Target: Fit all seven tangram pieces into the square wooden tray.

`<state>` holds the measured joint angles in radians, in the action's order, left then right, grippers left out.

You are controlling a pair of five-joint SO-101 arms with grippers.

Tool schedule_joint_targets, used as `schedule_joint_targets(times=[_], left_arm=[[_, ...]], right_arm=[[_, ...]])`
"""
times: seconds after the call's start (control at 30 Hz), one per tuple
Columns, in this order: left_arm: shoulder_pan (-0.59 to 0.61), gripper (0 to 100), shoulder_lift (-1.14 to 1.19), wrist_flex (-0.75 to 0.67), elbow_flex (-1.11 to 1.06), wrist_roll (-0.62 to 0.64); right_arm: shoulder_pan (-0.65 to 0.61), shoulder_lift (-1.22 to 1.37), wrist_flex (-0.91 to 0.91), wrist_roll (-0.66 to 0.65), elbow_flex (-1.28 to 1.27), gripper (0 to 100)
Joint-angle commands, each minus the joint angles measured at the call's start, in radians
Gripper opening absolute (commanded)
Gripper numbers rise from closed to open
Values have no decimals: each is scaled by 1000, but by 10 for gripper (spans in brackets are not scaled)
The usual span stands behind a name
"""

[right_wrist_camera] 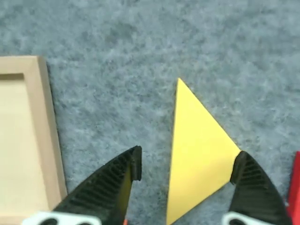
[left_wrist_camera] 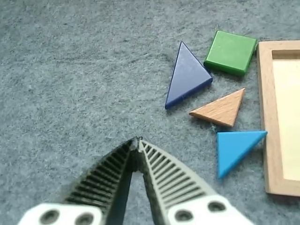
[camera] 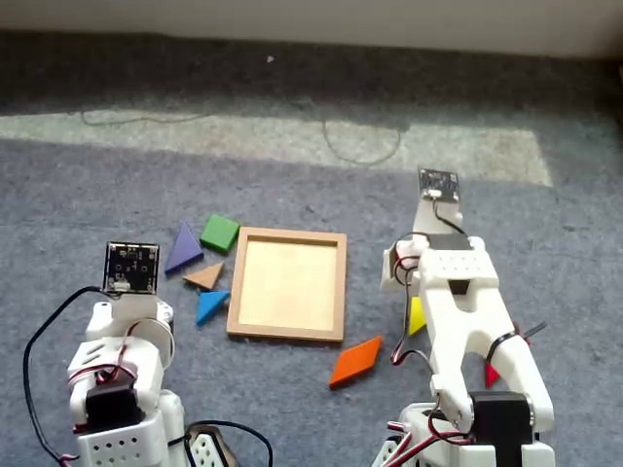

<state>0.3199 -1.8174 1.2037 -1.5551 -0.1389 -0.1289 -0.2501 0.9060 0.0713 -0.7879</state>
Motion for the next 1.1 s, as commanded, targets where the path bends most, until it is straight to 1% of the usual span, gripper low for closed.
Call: schedule_joint_targets(times=[0.0,0.1,0.23,0.53,0.67,0.93,1.07], left_arm=[[8,8,-2,-75,-18,2],[8,8,-2,-107,-33,2],[8,8,-2,-107,-33,2],[8,8,-2,-109,-33,2],[8,8,-2,-109,-33,2],[8,8,-2,-109,-33,2],[8,8,-2,-109,-33,2]], right_arm=[[18,-4,33,-28,70,301],[27,-1,28,-29,68,301],[62,-1,30,-29,68,301],[64,2,22,-29,51,301],[68,2,-30,-29,12,301],[68,2,-27,-29,-5,301],[105,2,-25,-29,-5,301]])
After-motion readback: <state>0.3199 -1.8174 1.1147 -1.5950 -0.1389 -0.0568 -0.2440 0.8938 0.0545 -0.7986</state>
